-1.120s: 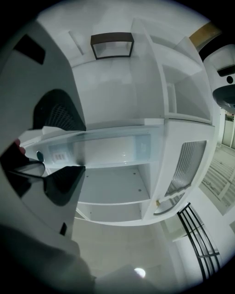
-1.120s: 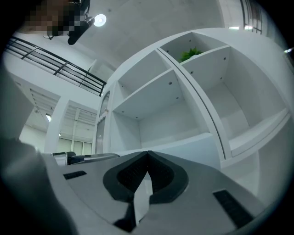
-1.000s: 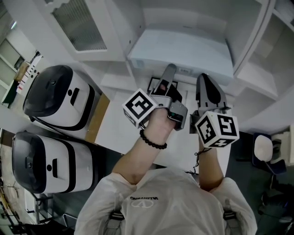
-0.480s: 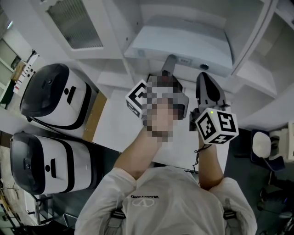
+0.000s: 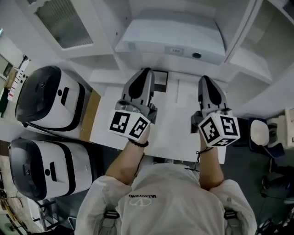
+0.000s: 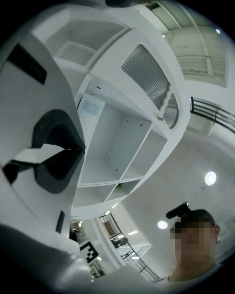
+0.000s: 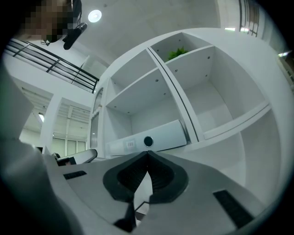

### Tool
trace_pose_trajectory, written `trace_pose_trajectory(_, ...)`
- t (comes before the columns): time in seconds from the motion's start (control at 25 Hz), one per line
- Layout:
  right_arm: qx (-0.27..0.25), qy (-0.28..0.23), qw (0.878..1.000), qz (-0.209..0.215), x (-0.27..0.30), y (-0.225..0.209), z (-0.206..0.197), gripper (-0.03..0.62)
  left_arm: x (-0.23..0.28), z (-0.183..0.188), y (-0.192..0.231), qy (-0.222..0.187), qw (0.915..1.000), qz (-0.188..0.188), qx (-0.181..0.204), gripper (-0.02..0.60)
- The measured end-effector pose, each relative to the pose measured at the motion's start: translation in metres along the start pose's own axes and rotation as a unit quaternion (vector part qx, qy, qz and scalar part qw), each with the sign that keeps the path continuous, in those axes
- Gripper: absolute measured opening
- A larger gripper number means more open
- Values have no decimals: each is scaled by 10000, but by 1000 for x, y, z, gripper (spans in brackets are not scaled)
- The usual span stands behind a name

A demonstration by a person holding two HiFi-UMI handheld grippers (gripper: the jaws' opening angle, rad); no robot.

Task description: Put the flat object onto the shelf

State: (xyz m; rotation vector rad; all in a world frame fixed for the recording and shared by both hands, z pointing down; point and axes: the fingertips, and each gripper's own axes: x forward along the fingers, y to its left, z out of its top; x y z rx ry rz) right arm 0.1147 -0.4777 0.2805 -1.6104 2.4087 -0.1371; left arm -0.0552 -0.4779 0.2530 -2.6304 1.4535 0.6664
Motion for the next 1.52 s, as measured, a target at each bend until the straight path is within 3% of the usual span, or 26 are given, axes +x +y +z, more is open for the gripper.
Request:
trace_pose_trajectory(0.12, -71, 59, 10000, -38, -11, 0, -7, 9, -20, -4, -3, 157, 9982, -54, 579, 5)
trace_pose_trajectory(0.36, -220, 174, 9996, -3, -29, 6, -20, 9, -51, -13, 0, 341, 9955, 150, 876, 5)
trace_pose_trajectory(1.52, -595, 286, 9978, 10, -41, 12, -22, 9, -67, -29, -9, 487, 9964, 267, 639, 4)
